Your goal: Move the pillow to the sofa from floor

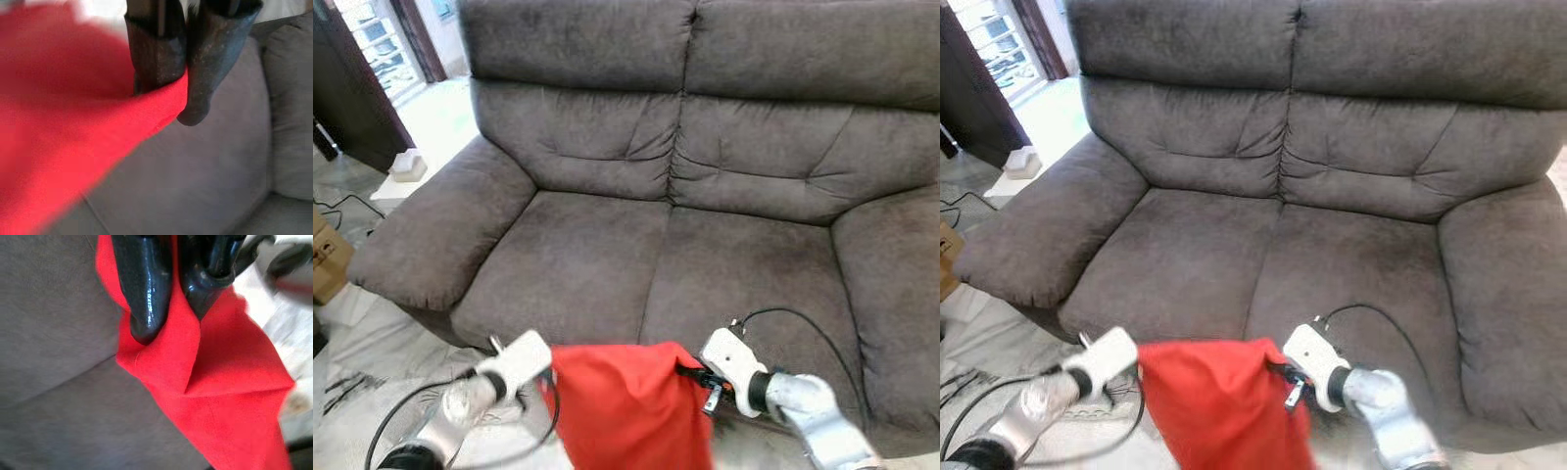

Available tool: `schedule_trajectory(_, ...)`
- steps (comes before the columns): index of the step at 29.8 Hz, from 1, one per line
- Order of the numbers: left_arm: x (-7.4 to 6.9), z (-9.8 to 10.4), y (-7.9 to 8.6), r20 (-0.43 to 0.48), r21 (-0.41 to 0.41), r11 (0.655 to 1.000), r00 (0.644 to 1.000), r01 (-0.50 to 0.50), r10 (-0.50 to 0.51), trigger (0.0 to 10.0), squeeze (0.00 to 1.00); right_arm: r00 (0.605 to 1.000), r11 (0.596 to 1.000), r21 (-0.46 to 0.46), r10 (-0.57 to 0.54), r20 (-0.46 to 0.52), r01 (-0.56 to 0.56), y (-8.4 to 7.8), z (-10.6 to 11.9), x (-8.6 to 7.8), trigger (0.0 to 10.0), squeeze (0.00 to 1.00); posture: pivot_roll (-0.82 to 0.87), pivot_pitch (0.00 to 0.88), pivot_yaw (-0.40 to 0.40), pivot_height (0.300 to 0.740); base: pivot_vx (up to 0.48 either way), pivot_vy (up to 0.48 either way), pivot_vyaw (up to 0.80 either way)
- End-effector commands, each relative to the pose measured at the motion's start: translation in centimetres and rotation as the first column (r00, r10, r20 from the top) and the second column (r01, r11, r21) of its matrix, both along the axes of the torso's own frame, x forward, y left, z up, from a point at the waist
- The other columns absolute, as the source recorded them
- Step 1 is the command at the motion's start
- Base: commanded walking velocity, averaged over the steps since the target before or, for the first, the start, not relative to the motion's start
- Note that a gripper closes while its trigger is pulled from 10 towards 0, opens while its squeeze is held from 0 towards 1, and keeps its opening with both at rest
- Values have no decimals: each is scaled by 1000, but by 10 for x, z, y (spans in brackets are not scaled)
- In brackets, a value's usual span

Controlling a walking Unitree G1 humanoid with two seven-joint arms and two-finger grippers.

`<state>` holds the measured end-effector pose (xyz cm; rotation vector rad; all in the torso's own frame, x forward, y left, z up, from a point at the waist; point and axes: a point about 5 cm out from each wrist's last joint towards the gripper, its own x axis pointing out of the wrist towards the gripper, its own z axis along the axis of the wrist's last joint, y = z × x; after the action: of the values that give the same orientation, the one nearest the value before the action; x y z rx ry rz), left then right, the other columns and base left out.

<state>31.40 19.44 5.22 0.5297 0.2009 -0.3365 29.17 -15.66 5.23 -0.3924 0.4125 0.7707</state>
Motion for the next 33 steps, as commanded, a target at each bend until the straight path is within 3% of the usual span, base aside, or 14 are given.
schedule_trajectory(1, 4, 13, 7, 60, -96, 992, 994, -83, 89, 10000, 0, 990, 994, 49, -102, 95, 97, 1, 10, 8, 10000, 0, 23, 123, 81, 740, 0, 0, 0)
schedule_trajectory(2, 3, 16, 3, 81, -184, 974, 985, -135, 151, 10000, 0, 956, 961, 126, -263, 127, 248, 0, 12, 14, 10000, 0, 24, 125, 81, 740, 0, 0, 0)
schedule_trajectory(4, 1, 19, 0, 91, -253, 951, 974, -178, 207, 10000, 0, 912, 908, 211, -392, 123, 362, -2, 15, 17, 10000, 0, 24, 127, 80, 740, 0, 0, 0)
schedule_trajectory(5, 0, 20, -2, 94, -309, 927, 963, -212, 251, 10000, 0, 875, 847, 305, -478, 76, 436, -2, 17, 18, 10000, 0, 25, 128, 76, 740, 0, 0, 0)
schedule_trajectory(6, -2, 24, -7, 111, -334, 917, 957, -218, 268, 10000, 0, 847, 790, 389, -530, 43, 474, 1, 21, 18, 10000, 0, 27, 128, 76, 740, 0, 0, 0)
schedule_trajectory(7, -2, 24, -7, 111, -334, 917, 957, -218, 268, 10000, 0, 847, 790, 389, -530, 43, 474, 1, 21, 18, 10000, 0, 27, 128, 76, 740, 0, 0, 0)
schedule_trajectory(8, -4, 28, -17, 136, -354, 913, 955, -202, 264, 10000, 0, 836, 747, 460, -549, 19, 480, 9, 27, 17, 10000, 0, 35, 129, 73, 740, 0, 0, 0)
schedule_trajectory(11, -5, 35, -29, 183, -339, 925, 953, -169, 242, 10000, 0, 838, 742, 484, -544, 32, 464, 17, 32, 16, 10000, 0, 38, 128, 69, 740, 0, 0, 0)
schedule_trajectory(12, -6, 38, -40, 205, -304, 945, 960, -123, 191, 10000, 0, 840, 747, 482, -541, 40, 458, 23, 33, 16, 10000, 0, 38, 127, 66, 740, 0, 0, 0)
schedule_trajectory(15, -6, 44, -49, 223, -308, 945, 957, -110, 184, 10000, 0, 819, 726, 494, -572, 46, 480, 27, 34, 16, 10000, 0, 38, 125, 64, 740, 0, 0, 0)
schedule_trajectory(20, -7, 47, -46, 233, -280, 949, 949, -142, 211, 10000, 0, 808, 707, 501, -589, 25, 500, 29, 34, 15, 10000, 0, 43, 127, 64, 740, 0, 0, 0)
schedule_trajectory(24, -9, 46, -43, 220, -282, 945, 947, -167, 233, 10000, 0, 766, 689, 487, -640, 59, 537, 20, 36, 16, 10000, 0, 40, 129, 64, 740, 0, -257, 0)
schedule_trajectory(26, -9, 44, -43, 216, -277, 946, 949, -167, 231, 10000, 0, 755, 660, 497, -655, 16, 562, 19, 33, 17, 10000, 0, 41, 129, 60, 740, 0, -360, -344)
schedule_trajectory(33, -11, 44, -43, 208, -271, 947, 950, -174, 234, 10000, 0, 759, 671, 493, -650, 31, 554, 20, 35, 19, 10000, 0, 47, 125, 61, 740, 0, -348, -800)
